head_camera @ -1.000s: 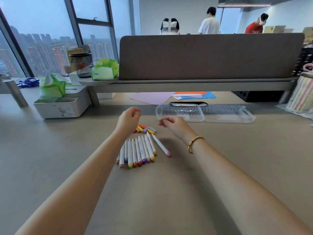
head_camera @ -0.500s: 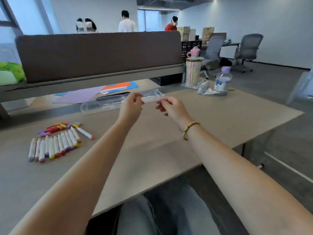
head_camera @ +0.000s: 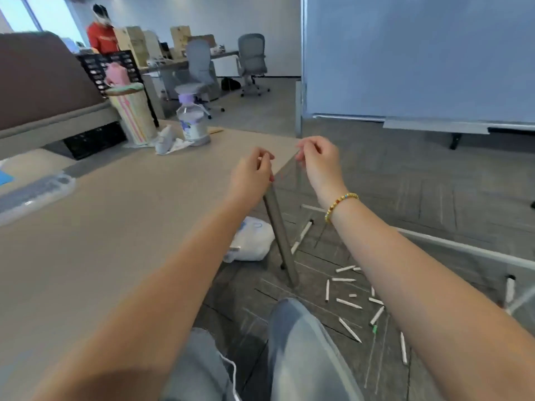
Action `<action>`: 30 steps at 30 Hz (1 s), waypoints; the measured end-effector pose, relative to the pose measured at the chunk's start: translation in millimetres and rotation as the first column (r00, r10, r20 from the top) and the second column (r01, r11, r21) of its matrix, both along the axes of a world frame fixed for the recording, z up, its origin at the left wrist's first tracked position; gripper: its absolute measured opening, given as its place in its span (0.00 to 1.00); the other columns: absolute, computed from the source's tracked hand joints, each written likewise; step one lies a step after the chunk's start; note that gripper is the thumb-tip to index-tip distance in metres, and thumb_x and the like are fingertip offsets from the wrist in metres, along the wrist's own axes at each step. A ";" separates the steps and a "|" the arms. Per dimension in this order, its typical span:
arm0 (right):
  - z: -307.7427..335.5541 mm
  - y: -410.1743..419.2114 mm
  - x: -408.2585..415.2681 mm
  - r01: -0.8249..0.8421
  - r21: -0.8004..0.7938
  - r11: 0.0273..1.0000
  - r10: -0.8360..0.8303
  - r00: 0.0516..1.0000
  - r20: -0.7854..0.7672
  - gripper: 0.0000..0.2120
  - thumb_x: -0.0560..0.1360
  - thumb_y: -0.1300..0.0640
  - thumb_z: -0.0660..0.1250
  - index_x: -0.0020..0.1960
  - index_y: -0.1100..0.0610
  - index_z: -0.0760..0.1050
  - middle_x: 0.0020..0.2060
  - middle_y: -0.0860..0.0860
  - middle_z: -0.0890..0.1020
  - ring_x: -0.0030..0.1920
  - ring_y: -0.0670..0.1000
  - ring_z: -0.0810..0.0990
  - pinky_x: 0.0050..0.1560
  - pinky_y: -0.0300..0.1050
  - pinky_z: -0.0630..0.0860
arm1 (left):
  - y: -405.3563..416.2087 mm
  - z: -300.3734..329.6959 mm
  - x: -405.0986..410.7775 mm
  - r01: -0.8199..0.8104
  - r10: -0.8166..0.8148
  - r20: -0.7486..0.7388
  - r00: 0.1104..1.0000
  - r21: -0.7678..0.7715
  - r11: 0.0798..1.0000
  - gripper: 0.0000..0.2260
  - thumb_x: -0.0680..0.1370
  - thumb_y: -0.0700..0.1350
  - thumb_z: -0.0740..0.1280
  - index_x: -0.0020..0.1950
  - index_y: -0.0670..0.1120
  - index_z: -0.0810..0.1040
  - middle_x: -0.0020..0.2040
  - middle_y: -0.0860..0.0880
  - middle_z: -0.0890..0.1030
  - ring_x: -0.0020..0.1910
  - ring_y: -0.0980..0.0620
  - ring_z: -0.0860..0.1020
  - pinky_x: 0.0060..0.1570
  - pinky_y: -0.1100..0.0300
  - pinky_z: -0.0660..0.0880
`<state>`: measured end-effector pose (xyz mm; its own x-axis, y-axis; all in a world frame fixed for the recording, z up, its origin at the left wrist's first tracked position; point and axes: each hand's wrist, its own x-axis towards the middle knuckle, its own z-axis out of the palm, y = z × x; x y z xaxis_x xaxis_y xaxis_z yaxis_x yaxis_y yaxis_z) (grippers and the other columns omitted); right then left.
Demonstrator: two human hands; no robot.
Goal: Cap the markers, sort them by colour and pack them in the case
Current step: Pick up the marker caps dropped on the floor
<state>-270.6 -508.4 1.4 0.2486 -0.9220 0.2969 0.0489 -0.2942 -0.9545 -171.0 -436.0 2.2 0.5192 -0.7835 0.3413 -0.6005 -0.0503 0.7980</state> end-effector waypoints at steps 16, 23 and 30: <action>-241.8 -150.4 -110.7 0.372 0.247 0.895 -0.237 0.865 -0.443 0.14 0.77 0.63 0.55 0.37 0.51 0.72 0.30 0.48 0.76 0.30 0.46 0.72 0.32 0.41 0.68 | -180.8 -231.9 -74.0 0.330 -0.290 -0.159 0.944 0.501 0.800 0.08 0.80 0.44 0.55 0.51 0.45 0.73 0.42 0.45 0.81 0.39 0.46 0.78 0.46 0.50 0.77; -409.1 -214.8 -126.6 0.304 0.389 0.870 0.050 0.730 -0.682 0.10 0.79 0.60 0.56 0.43 0.57 0.74 0.37 0.56 0.80 0.37 0.55 0.76 0.41 0.47 0.73 | -268.3 -391.3 -75.8 0.287 -0.242 -0.171 0.955 0.735 0.615 0.10 0.81 0.48 0.56 0.57 0.44 0.71 0.50 0.42 0.81 0.48 0.41 0.79 0.51 0.48 0.76; -564.5 -231.6 -129.7 0.238 0.499 0.833 0.338 0.494 -0.801 0.12 0.80 0.58 0.55 0.54 0.63 0.74 0.50 0.61 0.81 0.52 0.60 0.78 0.48 0.47 0.71 | -310.4 -533.8 -78.1 0.240 -0.221 -0.148 0.964 0.845 0.478 0.15 0.81 0.47 0.57 0.64 0.39 0.66 0.55 0.38 0.78 0.51 0.41 0.75 0.47 0.55 0.69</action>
